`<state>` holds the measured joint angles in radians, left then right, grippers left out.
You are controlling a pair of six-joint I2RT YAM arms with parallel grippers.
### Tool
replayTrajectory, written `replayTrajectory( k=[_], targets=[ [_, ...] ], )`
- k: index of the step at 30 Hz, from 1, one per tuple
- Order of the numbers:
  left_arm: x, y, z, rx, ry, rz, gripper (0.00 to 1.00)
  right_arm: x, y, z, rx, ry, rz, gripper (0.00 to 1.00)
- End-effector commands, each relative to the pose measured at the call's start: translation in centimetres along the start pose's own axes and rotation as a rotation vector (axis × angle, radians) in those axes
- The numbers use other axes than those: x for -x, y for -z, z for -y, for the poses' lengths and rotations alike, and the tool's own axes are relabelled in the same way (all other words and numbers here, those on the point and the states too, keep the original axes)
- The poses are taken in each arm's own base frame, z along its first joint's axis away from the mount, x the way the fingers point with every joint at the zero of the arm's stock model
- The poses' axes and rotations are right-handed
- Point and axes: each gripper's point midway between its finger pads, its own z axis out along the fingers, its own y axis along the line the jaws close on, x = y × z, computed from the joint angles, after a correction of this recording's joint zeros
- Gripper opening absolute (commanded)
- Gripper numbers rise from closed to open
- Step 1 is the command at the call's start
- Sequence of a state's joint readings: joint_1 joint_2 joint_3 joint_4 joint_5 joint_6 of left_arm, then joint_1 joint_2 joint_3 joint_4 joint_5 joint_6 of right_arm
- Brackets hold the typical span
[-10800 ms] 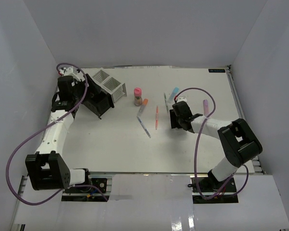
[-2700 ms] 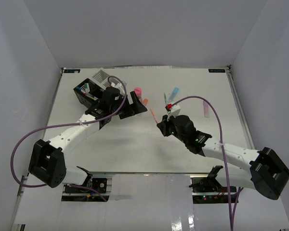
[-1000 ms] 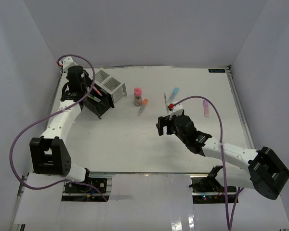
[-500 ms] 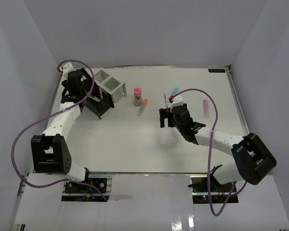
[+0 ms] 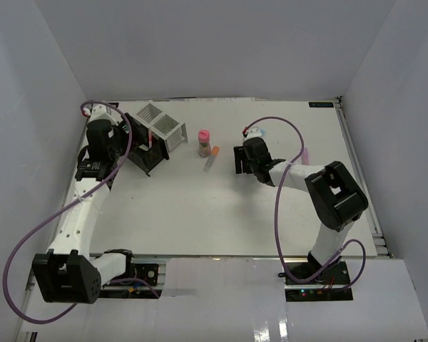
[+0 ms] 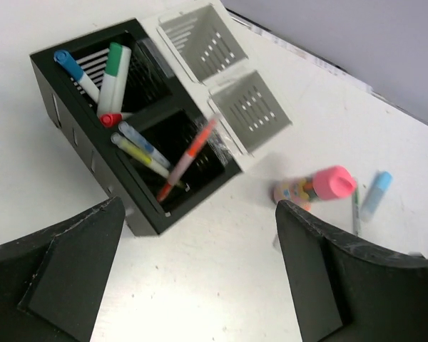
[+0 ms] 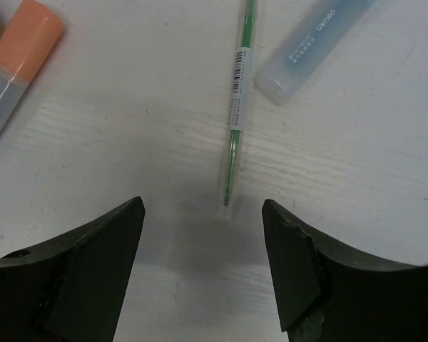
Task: Sort the stationery into containers
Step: Place the pen in the storage box, then move the pen to the center of the board, then pick up the pen from the center of the board.
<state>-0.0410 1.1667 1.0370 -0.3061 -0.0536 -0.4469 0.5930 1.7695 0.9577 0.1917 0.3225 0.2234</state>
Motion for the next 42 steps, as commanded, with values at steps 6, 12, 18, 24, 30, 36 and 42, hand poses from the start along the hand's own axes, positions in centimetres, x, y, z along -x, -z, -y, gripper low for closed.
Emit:
replayTrajectory(
  k=[6,12,18,24,30,36,42],
  targets=[
    [-3.3,3.7,2.7,-0.213,0.013,-0.093,0.98,0.6,-2.9,-0.3,-0.01,0.023,-0.022,0.63],
    [-5.2,4.7,4.7,-0.345,0.053,-0.186,0.98,-1.1,-3.7,0.6,-0.051,0.028,-0.056,0.41],
    [-6.6,5.1,6.2,-0.42,0.095,-0.257,0.98,-2.9,-3.4,1.2,-0.059,0.032,-0.085,0.11],
    [-8.6,5.3,9.4,-0.493,0.109,-0.327,0.98,-3.3,-0.5,0.8,-0.009,0.02,-0.06,0.08],
    [-11.0,5.0,14.3,-0.562,0.129,-0.391,0.98,-2.0,5.8,-1.4,0.157,0.021,0.05,0.08],
    [-13.3,4.0,18.6,-0.598,0.121,-0.454,0.96,-0.9,13.0,-6.2,0.486,0.046,0.22,0.08],
    [-14.1,2.9,22.2,-0.619,0.104,-0.467,0.9,0.9,17.2,-8.1,0.638,0.073,0.345,0.08]
  ],
)
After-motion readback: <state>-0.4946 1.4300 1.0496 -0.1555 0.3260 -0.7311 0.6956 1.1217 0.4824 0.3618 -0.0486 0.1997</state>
